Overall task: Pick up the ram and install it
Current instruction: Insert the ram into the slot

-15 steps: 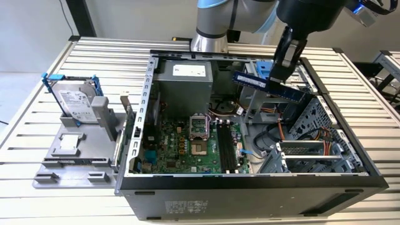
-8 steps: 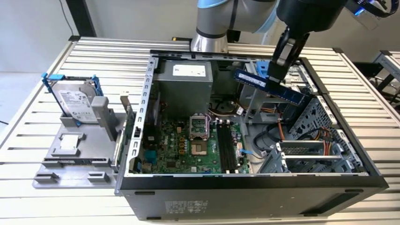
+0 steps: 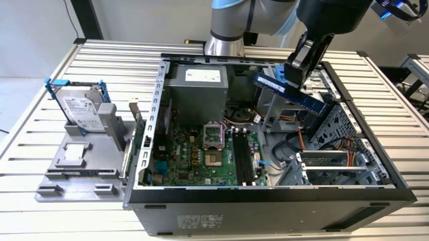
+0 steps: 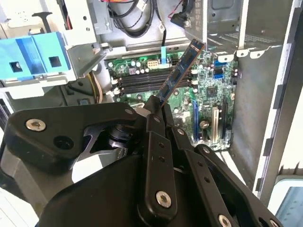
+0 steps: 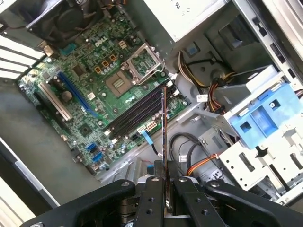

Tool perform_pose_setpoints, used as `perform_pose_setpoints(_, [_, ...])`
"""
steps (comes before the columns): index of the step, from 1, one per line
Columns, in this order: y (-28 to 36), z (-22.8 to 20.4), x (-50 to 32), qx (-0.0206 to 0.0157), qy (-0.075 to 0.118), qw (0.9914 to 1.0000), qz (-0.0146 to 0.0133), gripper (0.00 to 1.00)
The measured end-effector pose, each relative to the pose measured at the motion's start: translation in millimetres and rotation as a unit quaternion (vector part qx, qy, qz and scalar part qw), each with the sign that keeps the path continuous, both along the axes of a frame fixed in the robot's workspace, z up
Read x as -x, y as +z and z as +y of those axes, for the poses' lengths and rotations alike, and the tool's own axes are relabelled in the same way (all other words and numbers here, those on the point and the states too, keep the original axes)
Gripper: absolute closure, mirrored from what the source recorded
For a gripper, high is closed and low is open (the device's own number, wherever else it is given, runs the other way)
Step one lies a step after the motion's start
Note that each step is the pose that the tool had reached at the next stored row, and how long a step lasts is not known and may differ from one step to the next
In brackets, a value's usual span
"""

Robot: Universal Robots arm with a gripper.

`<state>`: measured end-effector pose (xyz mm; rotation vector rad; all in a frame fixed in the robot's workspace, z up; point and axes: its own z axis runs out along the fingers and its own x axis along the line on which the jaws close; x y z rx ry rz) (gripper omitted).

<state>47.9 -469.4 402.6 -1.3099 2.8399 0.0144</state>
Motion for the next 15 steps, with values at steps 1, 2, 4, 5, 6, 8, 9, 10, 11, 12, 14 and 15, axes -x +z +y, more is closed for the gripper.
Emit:
perform_pose_setpoints(1, [0.0, 0.0, 0.0, 0.0000, -0.006, 0.99998, 0.0000, 1.00])
perform_pose_setpoints(2, [0.0, 0.0, 0.0, 0.0000, -0.011, 0.99994, 0.0000, 1.00])
perform_pose_setpoints(4, [0.0, 0.0, 0.0, 0.0000, -0.021, 0.99979, 0.0000, 1.00])
perform_pose_setpoints(5, [0.0, 0.0, 0.0, 0.0000, -0.025, 0.99969, 0.0000, 1.00])
perform_pose_setpoints(6, [0.0, 0.0, 0.0, 0.0000, -0.029, 0.99957, 0.0000, 1.00])
perform_pose_setpoints(8, [0.0, 0.0, 0.0, 0.0000, -0.038, 0.99928, 0.0000, 1.00])
perform_pose_setpoints(9, [0.0, 0.0, 0.0, 0.0000, -0.043, 0.99906, 0.0000, 1.00])
perform_pose_setpoints(10, [0.0, 0.0, 0.0, 0.0000, -0.049, 0.99882, 0.0001, 1.00])
perform_pose_setpoints(11, [0.0, 0.0, 0.0, 0.0000, -0.054, 0.99854, 0.0001, 1.00])
perform_pose_setpoints(12, [0.0, 0.0, 0.0, 0.0000, -0.060, 0.99821, 0.0001, 1.00])
perform_pose_setpoints(14, [0.0, 0.0, 0.0, 0.0000, -0.072, 0.99740, 0.0001, 1.00])
perform_pose_setpoints(15, [0.0, 0.0, 0.0, 0.0000, -0.079, 0.99686, 0.0001, 1.00])
